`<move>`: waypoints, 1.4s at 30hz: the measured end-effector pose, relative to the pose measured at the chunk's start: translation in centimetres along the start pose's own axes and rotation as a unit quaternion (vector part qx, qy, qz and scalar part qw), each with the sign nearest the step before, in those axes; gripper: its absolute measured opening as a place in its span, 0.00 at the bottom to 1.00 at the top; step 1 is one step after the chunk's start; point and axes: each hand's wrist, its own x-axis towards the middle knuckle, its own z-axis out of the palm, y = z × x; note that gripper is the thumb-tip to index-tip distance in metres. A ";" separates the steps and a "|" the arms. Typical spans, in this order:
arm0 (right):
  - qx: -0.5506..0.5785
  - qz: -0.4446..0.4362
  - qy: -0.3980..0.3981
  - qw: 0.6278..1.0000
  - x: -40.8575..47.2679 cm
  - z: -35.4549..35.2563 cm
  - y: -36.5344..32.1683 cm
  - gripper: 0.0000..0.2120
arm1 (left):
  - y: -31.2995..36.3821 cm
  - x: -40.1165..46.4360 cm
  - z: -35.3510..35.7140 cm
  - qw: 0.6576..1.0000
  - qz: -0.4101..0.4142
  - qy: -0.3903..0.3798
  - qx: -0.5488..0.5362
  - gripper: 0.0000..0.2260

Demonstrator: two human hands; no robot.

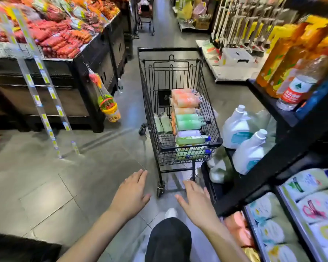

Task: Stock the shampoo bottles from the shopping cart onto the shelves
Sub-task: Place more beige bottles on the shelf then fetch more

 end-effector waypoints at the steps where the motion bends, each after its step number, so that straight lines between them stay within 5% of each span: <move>1: 0.005 -0.005 -0.009 1.000 2.1 -0.4 0.0 0.26 | -0.2 1.7 -0.1 1.000 -0.005 -0.004 0.001 0.32; 13: 0.019 -0.038 -0.073 0.996 22.7 -6.5 1.7 0.25 | 0.8 21.7 -2.3 0.991 -0.099 -0.050 -0.077 0.30; 23: 0.020 -0.007 -0.147 0.989 36.7 -7.9 1.9 0.24 | -2.1 36.3 -3.4 0.989 -0.049 -0.125 -0.058 0.29; 30: 0.061 0.097 -0.213 0.970 47.8 -8.2 2.3 0.27 | -6.3 48.7 -3.7 0.978 0.019 -0.206 0.008 0.26; 42: 0.129 0.189 -0.218 0.949 70.1 -3.0 1.0 0.25 | -12.8 72.7 -4.5 0.986 0.022 -0.164 -0.021 0.24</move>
